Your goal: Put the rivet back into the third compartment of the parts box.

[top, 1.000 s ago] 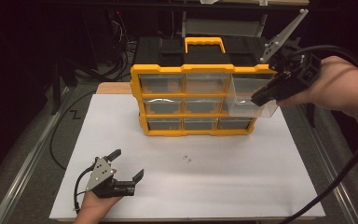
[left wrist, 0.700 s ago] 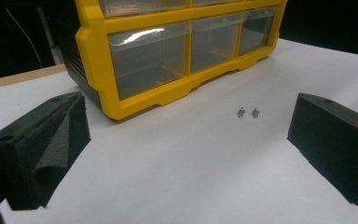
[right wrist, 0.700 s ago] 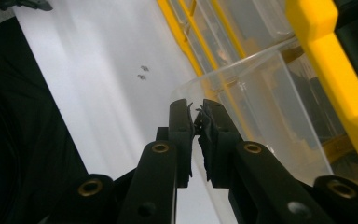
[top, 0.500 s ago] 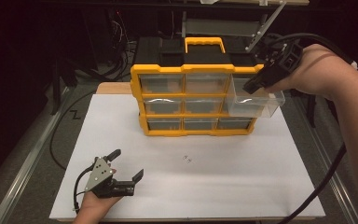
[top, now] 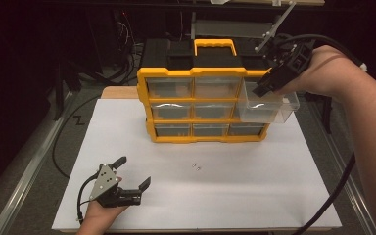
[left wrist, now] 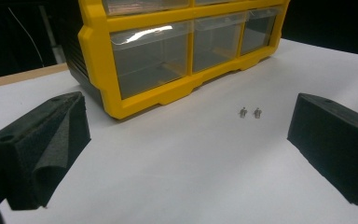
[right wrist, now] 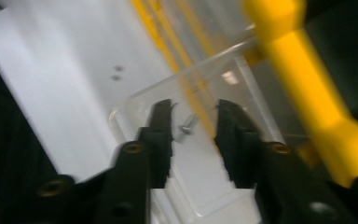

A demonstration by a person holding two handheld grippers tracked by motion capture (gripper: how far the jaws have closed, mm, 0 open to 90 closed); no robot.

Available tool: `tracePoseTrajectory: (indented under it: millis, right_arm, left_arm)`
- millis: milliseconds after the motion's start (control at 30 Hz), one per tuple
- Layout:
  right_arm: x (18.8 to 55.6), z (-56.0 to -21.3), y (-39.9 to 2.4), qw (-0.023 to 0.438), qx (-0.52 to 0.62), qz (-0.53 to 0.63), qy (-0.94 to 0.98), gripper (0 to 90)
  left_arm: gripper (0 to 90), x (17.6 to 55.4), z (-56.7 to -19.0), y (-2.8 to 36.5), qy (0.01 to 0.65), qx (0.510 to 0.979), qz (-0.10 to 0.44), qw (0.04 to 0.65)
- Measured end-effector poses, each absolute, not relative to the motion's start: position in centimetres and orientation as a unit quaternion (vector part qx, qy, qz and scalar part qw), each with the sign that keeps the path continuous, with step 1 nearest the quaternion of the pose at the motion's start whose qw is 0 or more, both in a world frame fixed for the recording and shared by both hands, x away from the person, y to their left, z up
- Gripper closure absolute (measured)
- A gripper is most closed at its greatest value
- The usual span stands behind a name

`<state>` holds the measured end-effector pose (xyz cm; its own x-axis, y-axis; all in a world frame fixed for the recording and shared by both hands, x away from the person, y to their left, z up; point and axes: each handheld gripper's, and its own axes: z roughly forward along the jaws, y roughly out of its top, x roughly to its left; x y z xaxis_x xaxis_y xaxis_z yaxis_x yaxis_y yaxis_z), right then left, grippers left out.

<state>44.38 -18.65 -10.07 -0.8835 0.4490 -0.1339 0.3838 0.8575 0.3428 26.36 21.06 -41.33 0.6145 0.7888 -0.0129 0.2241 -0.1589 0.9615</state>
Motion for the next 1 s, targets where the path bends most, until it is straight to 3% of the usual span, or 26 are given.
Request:
tracePoseTrajectory:
  millis: [200,633,1000]
  right_arm:
    - [42.4,-9.2,-19.1,0.103,0.218,0.165,0.956,54.9]
    - [37.4,-11.2,-19.6,0.075,0.19,0.194,0.96,52.1]
    - [35.4,-17.8,-17.8,0.035,0.166,0.173,0.97,43.3]
  left_arm:
    - [0.1,26.3,-41.3,21.1,0.353,0.716,0.259,0.543]
    - [0.1,26.4,-41.3,21.1,0.356,0.713,0.259,0.546]
    - [0.1,26.4,-41.3,21.0,0.354,0.714,0.258,0.546]
